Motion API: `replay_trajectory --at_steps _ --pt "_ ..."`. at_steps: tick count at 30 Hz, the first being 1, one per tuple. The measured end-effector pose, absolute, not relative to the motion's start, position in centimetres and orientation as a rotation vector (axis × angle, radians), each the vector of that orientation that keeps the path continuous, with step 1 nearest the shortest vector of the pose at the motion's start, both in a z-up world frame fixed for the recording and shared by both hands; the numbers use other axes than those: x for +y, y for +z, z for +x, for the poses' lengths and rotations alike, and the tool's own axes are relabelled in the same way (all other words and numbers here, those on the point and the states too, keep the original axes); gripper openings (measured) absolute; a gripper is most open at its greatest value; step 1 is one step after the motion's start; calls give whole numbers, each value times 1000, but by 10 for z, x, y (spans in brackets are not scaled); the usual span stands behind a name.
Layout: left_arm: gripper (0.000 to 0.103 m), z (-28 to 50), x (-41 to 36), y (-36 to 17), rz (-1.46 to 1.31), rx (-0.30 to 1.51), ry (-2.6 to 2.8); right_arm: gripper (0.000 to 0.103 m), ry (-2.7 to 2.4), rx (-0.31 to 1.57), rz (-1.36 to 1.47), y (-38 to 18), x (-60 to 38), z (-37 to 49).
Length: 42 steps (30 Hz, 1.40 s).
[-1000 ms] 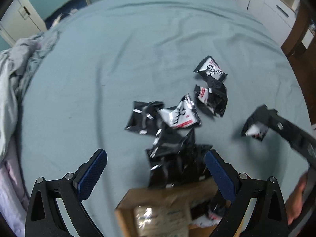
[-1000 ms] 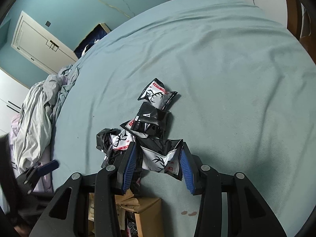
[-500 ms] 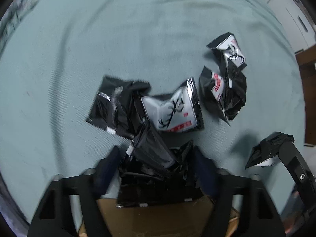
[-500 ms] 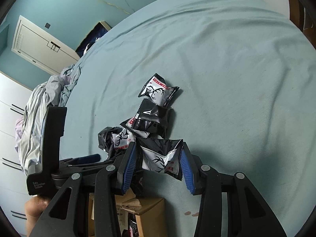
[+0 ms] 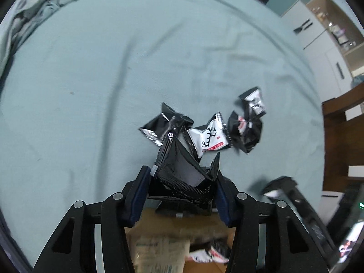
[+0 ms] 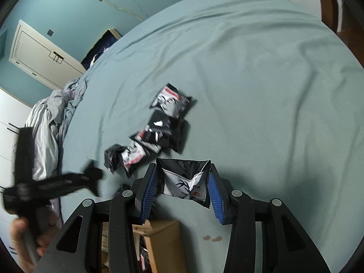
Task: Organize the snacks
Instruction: 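Carry the black packet over the box and open the left tool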
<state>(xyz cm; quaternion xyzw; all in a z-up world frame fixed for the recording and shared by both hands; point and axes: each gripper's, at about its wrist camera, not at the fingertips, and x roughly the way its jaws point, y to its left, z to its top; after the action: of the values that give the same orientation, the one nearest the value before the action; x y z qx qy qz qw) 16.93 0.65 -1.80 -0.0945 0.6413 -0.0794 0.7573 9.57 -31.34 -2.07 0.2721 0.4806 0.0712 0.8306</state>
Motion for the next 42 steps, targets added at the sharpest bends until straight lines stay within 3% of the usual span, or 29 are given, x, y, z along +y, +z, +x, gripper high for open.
replay_trajectory --at_steps 5,16,30,35,39,42 --pt "50 132 25 11 -150 1306 -202 42 114 1008 550 -15 -311 80" --pt "50 53 29 5 27 1187 -288 42 89 844 534 10 -313 14" --pt "52 28 14 23 93 1084 -371 42 164 813 445 8 -275 -12" --pt "61 24 6 21 132 1051 -367 42 177 789 439 11 -275 -13" --pt "85 21 2 20 170 1023 -348 42 178 773 415 13 -271 -18" --pt "85 19 -2 20 245 992 -312 42 192 772 411 13 -264 -21"
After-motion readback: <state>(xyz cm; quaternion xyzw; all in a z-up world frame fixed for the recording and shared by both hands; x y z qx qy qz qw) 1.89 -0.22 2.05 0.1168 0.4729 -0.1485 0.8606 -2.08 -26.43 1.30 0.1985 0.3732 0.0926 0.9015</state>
